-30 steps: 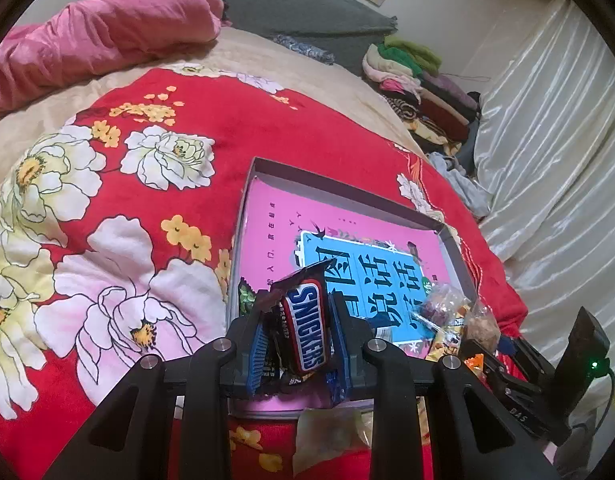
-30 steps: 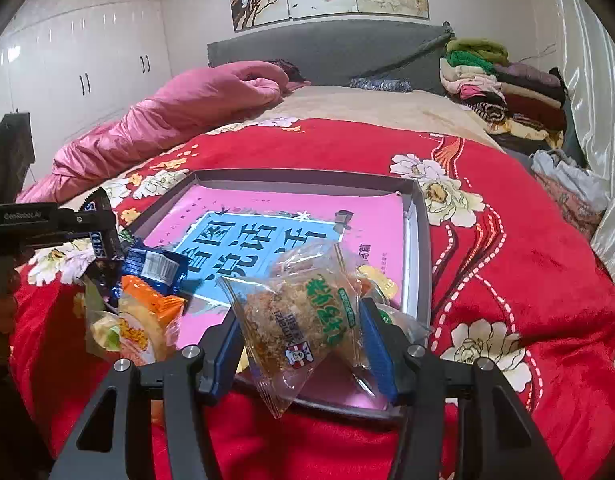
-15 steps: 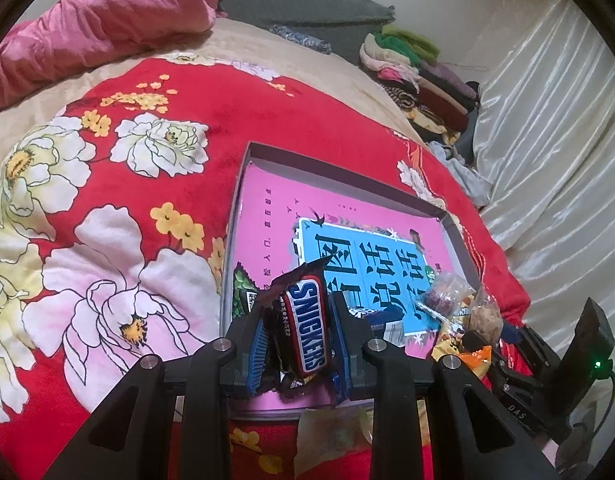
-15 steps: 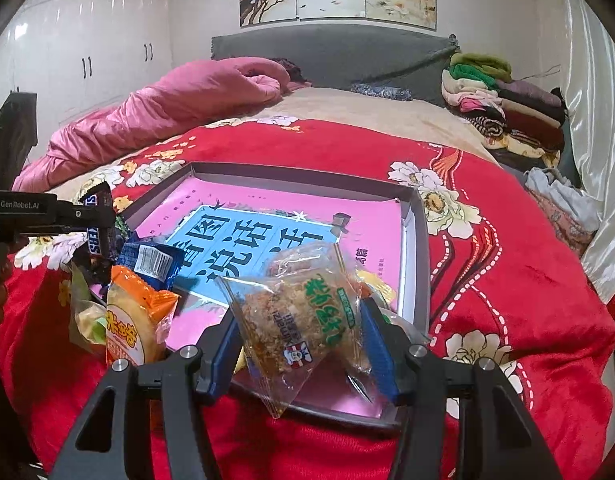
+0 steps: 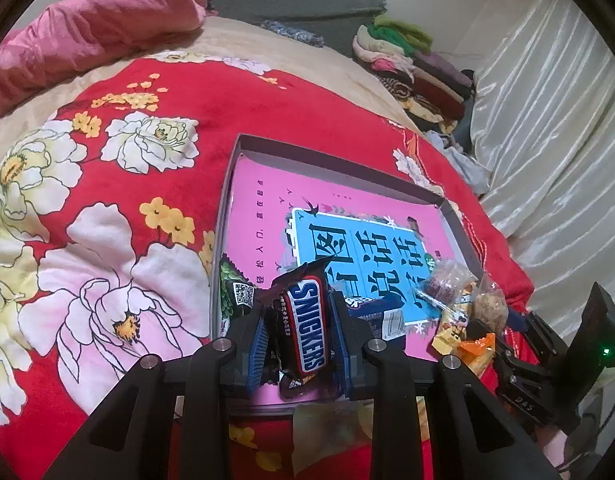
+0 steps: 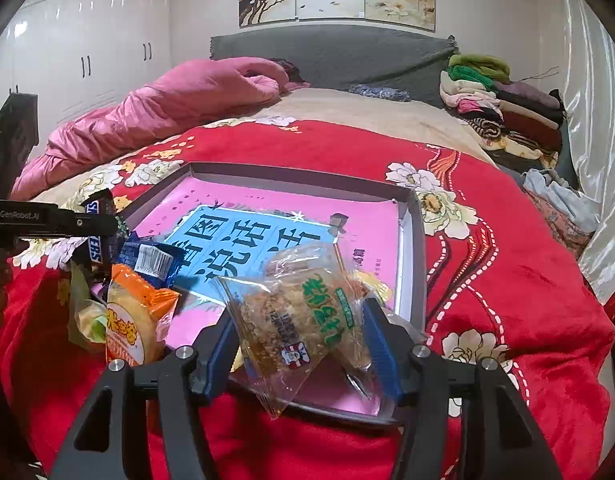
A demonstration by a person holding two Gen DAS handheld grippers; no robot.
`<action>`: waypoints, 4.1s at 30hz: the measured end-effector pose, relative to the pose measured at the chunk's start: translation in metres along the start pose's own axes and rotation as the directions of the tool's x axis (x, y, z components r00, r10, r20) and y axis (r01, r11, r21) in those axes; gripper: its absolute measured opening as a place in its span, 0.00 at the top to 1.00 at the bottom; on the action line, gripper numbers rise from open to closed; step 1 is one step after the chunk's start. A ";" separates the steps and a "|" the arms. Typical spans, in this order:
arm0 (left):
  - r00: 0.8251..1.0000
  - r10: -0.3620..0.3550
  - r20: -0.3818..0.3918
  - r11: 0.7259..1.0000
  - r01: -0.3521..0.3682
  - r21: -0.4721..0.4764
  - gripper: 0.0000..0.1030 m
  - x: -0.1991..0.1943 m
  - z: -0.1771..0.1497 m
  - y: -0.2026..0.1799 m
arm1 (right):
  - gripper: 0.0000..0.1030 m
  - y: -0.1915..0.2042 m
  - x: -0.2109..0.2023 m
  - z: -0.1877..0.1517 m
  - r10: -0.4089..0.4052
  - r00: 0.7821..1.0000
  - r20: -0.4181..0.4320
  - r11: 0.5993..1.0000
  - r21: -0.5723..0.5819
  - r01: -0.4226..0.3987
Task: Organize snacks
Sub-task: 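Carry the Snickers bar in left gripper over the tray while right gripper carries the cracker bag, then lower and release the Snickers bar into the tray while right gripper releases the cracker bag there, then withdraw both open grippers from the tray toward the remaining snacks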
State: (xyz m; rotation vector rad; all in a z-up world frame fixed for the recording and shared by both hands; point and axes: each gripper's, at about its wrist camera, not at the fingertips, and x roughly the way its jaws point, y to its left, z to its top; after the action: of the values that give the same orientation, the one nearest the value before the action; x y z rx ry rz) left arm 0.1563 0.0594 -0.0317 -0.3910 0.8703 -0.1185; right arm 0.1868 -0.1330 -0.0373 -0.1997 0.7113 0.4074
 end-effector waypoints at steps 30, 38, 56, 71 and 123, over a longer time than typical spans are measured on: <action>1.000 0.008 -0.006 1.000 -0.008 0.018 0.67 -0.001 0.000 0.000 | 0.33 0.000 -0.007 0.002 0.000 1.000 0.014 1.000 0.008 0.000; 1.000 0.001 -0.002 1.000 -0.001 0.018 0.53 -0.006 0.002 -0.001 | 0.32 -0.001 -0.011 0.003 -0.001 0.999 0.034 1.000 0.016 0.001; 1.000 -0.004 0.027 1.000 0.004 0.018 0.33 -0.022 0.008 -0.002 | 0.29 -0.006 -0.021 0.007 0.017 0.997 0.072 0.999 0.047 -0.020; 0.997 -0.040 0.061 0.999 0.038 0.030 0.26 -0.036 0.011 -0.007 | 0.24 -0.004 -0.032 0.010 0.022 0.993 0.113 0.999 0.047 -0.027; 0.996 -0.005 -0.086 0.974 0.025 0.226 0.25 -0.048 -0.042 -0.042 | 0.20 0.040 -0.053 -0.017 0.191 0.982 0.008 0.969 0.158 -0.190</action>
State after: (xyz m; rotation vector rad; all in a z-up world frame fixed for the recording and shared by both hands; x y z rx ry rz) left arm 0.0957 0.0212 -0.0049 -0.1791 0.9270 -0.2481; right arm 0.1234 -0.1182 -0.0160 0.0178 0.7696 0.5311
